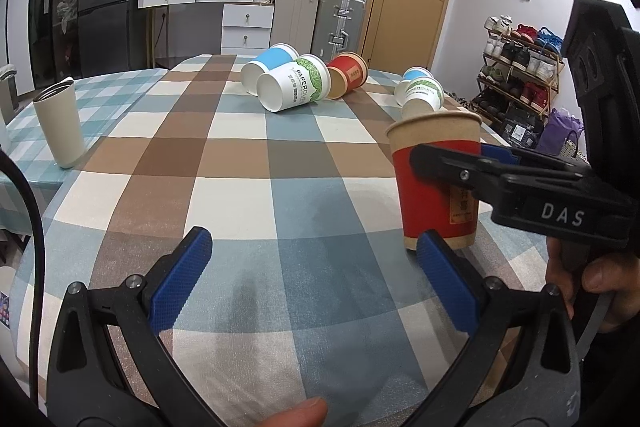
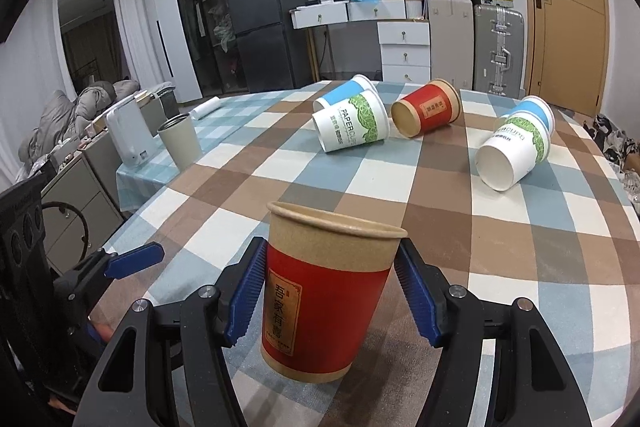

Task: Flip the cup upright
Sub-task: 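Rotate the red cup rim-up with the right tool and set it down, then open the right tool and withdraw it from the upright cup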

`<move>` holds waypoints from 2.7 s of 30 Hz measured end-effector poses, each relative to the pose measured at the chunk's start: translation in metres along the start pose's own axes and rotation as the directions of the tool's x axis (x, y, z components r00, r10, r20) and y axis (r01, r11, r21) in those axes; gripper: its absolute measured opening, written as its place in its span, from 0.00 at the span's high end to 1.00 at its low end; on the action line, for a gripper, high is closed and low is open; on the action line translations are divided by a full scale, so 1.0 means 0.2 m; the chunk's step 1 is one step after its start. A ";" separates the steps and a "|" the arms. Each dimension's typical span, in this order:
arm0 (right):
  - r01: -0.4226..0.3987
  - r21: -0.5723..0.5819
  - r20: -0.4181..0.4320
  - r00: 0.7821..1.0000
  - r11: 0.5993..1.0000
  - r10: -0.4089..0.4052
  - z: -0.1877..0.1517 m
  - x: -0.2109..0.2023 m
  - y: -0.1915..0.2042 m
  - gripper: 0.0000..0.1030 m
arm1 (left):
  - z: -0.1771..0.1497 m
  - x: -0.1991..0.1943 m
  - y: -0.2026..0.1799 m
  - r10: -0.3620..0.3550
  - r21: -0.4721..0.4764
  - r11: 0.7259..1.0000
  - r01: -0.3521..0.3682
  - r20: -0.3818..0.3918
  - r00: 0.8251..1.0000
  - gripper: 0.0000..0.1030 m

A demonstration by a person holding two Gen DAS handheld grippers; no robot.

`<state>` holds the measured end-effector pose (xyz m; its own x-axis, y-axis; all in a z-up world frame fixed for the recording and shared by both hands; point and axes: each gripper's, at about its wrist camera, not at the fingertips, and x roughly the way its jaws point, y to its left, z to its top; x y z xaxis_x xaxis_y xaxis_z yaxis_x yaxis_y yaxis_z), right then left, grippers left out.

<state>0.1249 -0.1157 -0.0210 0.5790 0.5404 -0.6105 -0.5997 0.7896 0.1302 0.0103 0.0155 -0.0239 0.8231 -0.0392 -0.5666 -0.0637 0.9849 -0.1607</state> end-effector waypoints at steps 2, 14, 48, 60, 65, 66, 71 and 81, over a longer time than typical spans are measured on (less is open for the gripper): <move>-0.008 -0.003 -0.003 1.000 1.000 0.008 0.00 -0.01 0.00 0.37 | 0.00 0.00 0.00 -0.001 0.001 1.000 0.001 0.000 1.000 0.01; -0.070 -0.116 -0.027 0.997 0.991 0.068 -0.12 -0.15 0.03 0.37 | -0.01 0.00 -0.03 0.003 0.036 0.999 -0.003 0.001 1.000 0.01; -0.093 -0.016 0.178 0.980 0.996 0.094 -0.18 -0.31 -0.16 0.00 | 0.04 -0.06 -0.06 0.000 0.018 1.000 -0.002 0.107 0.994 0.01; -0.096 -0.038 0.293 0.951 0.995 0.103 -0.26 -0.45 -0.26 0.00 | 0.07 -0.10 -0.11 -0.038 0.050 0.998 0.030 0.166 0.985 0.01; -0.087 -0.062 0.301 0.948 0.994 0.101 -0.28 -0.46 -0.24 0.00 | 0.08 -0.10 -0.12 -0.032 0.061 0.998 0.022 0.175 0.984 0.01; -0.083 -0.067 0.299 0.949 0.994 0.099 -0.29 -0.46 -0.24 0.00 | 0.08 -0.10 -0.13 -0.026 0.068 0.998 0.014 0.178 0.984 0.01; -0.074 -0.076 0.299 0.950 0.994 0.093 -0.29 -0.45 -0.22 0.00 | 0.06 -0.09 -0.16 -0.027 0.094 0.995 0.010 0.188 0.982 0.01; -0.090 -0.063 0.300 0.948 0.994 0.104 -0.30 -0.45 -0.23 0.00 | 0.04 -0.10 -0.16 -0.038 0.110 0.994 0.017 0.190 0.981 0.01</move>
<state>0.0683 -0.2177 -0.0190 0.6522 0.6821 -0.3307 -0.6826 0.7182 0.1353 0.0003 -0.0144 -0.0012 0.9169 -0.0437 -0.3966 0.0128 0.9967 -0.0802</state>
